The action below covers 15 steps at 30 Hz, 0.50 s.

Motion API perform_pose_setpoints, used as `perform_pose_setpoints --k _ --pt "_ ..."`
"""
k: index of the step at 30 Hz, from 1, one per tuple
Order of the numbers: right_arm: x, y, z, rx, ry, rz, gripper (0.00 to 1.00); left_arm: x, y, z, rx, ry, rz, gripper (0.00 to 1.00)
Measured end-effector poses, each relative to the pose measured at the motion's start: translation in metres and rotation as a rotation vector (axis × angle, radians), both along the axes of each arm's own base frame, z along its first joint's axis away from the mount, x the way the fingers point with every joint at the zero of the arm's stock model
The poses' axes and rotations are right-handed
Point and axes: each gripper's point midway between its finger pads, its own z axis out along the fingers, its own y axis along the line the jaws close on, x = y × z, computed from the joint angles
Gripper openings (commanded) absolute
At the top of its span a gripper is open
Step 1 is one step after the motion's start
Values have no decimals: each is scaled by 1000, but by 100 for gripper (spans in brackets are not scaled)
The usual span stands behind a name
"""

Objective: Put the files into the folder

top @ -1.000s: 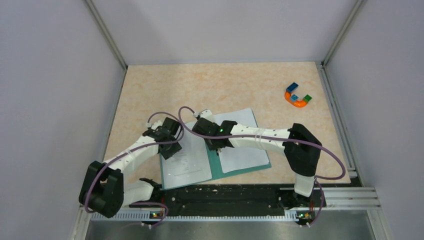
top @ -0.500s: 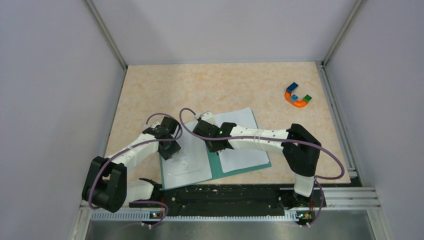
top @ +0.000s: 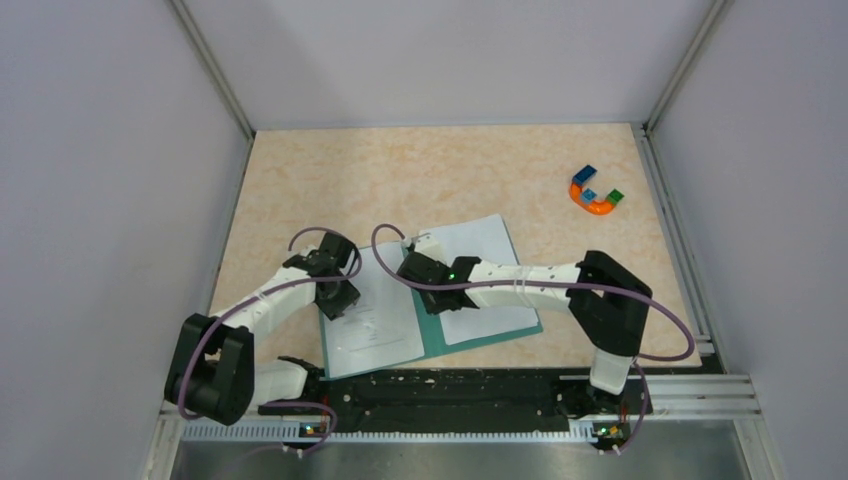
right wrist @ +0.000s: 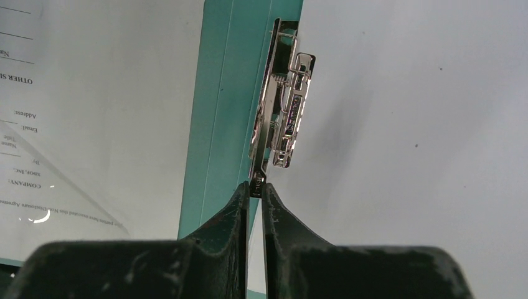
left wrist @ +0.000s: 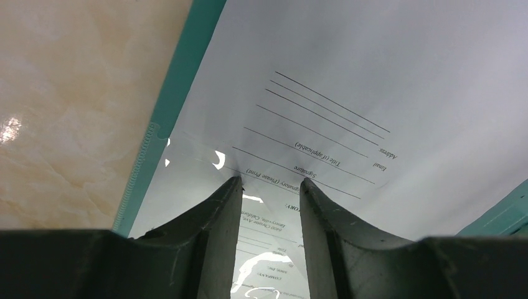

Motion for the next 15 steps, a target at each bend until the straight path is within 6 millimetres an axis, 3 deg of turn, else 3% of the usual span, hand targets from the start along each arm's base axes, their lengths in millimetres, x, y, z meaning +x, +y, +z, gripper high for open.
perform_pose_setpoints --k 15 --pt "-1 -4 -16 81 56 -40 0 0 0 -1 -2 -1 4 44"
